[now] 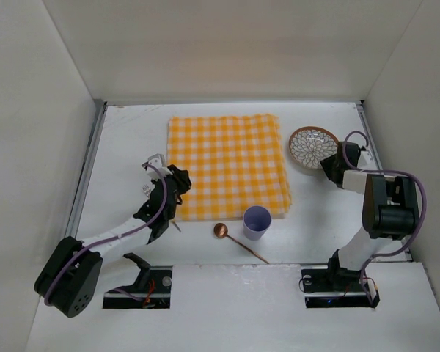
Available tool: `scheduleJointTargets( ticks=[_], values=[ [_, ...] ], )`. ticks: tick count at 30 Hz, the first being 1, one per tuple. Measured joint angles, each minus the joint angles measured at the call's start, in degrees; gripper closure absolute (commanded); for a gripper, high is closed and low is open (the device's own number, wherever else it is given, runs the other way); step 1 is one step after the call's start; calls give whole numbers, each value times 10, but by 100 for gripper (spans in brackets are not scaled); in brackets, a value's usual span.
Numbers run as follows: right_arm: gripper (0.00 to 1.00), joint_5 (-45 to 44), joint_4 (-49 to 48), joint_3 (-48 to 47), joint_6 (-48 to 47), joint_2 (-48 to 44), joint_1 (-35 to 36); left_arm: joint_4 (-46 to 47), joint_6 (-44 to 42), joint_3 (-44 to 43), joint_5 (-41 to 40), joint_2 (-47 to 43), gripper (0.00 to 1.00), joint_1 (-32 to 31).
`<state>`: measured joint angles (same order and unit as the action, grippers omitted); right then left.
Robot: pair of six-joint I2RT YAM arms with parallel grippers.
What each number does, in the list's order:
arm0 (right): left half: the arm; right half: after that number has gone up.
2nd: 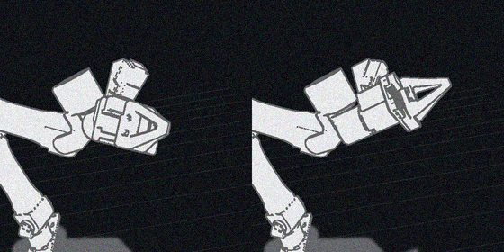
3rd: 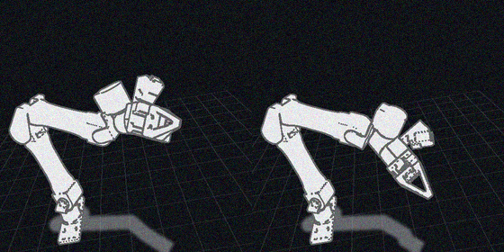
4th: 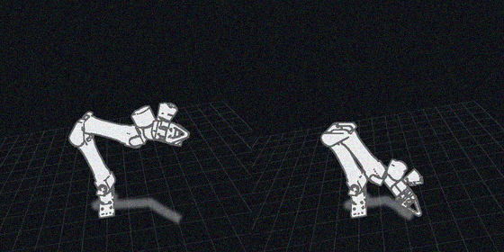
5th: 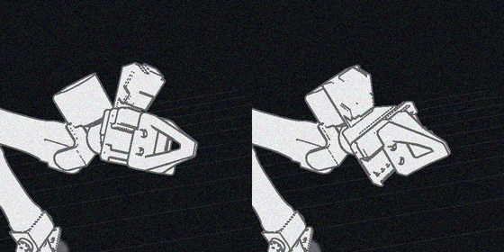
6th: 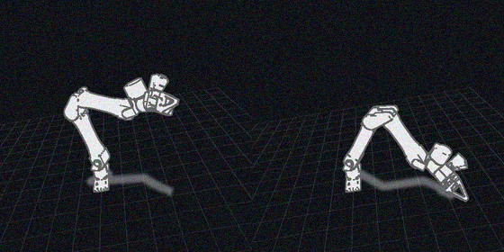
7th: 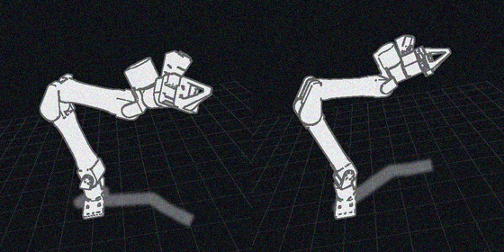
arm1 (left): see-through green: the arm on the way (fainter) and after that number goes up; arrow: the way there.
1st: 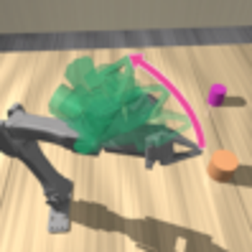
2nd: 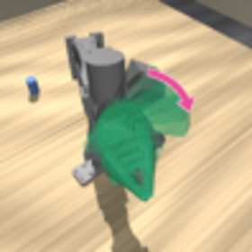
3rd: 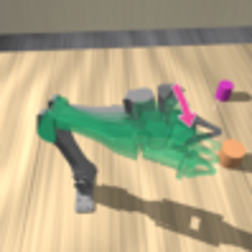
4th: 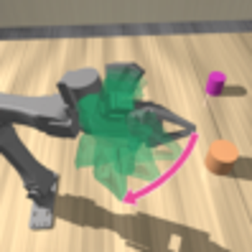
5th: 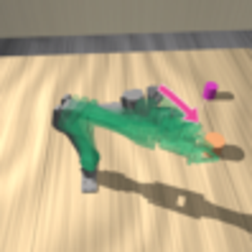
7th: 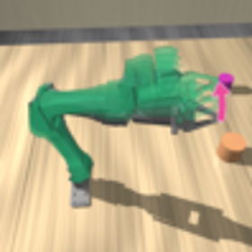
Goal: Set the dinner table for one person
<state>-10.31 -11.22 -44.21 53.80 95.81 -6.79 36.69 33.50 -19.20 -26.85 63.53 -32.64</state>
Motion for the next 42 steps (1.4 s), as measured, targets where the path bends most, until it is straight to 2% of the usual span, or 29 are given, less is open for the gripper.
scheduleJointTargets(
  ticks=[3,6,9,15,22,26,30,36,42],
  values=[
    [71,16,-7,-1,8,14,-6,0,0,0,1,0,68,5],
    [85,30,-17,-3,21,23,-14,3,1,0,1,2,68,7],
    [92,50,-48,-3,47,24,-25,5,1,0,2,9,67,9],
    [94,101,-115,50,95,13,-44,8,2,0,3,16,67,9],
    [93,116,-78,57,83,-85,-33,12,2,1,3,16,66,10],
    [93,110,-63,18,51,-144,31,17,3,1,3,22,66,12],
    [93,115,-67,-22,34,-149,122,19,5,8,3,23,65,15],
    [92,144,-53,-71,9,-87,252,22,11,15,3,21,65,24],
    [92,170,-19,-117,-14,-12,326,22,14,19,2,17,65,28]
  ],
)
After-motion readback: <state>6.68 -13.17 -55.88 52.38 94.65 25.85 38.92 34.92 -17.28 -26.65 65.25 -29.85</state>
